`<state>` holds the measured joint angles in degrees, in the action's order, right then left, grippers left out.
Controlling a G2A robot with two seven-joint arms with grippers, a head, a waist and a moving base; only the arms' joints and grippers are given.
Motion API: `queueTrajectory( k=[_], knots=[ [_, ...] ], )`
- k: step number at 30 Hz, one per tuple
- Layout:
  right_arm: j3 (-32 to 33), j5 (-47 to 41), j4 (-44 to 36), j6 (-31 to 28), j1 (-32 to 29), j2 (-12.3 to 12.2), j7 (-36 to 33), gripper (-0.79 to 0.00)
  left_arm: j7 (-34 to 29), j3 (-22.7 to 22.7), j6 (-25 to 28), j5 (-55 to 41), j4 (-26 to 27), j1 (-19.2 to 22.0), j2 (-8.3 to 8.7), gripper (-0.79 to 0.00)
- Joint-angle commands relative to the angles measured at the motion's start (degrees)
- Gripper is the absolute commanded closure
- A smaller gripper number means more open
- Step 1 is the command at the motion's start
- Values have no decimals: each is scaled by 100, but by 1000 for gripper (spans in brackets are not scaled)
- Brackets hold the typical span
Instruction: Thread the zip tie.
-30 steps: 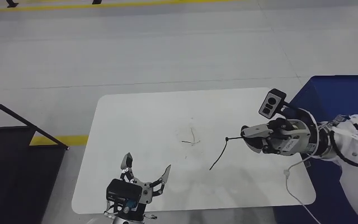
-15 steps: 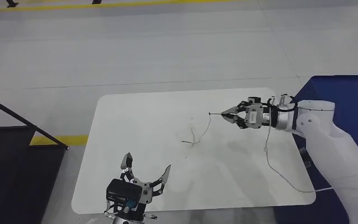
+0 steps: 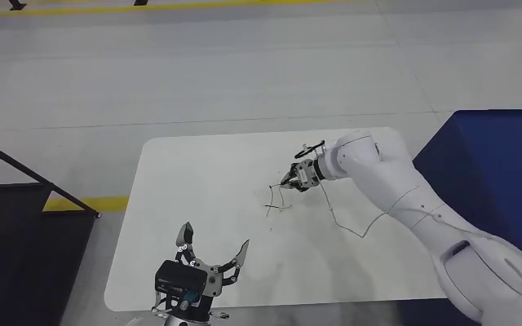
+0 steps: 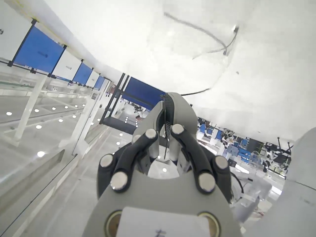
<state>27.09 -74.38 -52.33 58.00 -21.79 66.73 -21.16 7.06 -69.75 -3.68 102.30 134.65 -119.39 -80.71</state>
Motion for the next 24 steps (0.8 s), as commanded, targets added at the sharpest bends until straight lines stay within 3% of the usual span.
queueTrajectory(
  k=[1,4,5,6,7,10,13,18,24],
  knots=[
    [-69,-75,312,1,82,92,-108,-388,0,0,0,0,0,0,0,-785],
    [-118,-62,525,1,152,209,-292,-391,0,0,0,0,0,0,0,-785],
    [-139,-97,571,1,147,231,-477,-477,0,0,0,0,0,0,0,-785],
    [-165,-99,637,1,165,243,-657,-754,0,0,0,0,0,0,0,-785],
    [-174,37,706,1,250,245,-703,-785,0,0,0,0,0,0,0,-785],
    [-86,139,700,-113,291,210,-1016,-785,0,0,0,0,0,0,0,-785],
    [191,385,520,-882,264,35,-1559,-785,0,0,0,0,0,0,0,-785],
    [964,1119,-51,-2445,-344,-587,-2340,-785,0,0,0,0,0,0,0,-785],
    [2446,1456,-1459,-3474,-1939,-1424,-2704,-785,0,0,0,0,0,0,0,-785]
  ],
)
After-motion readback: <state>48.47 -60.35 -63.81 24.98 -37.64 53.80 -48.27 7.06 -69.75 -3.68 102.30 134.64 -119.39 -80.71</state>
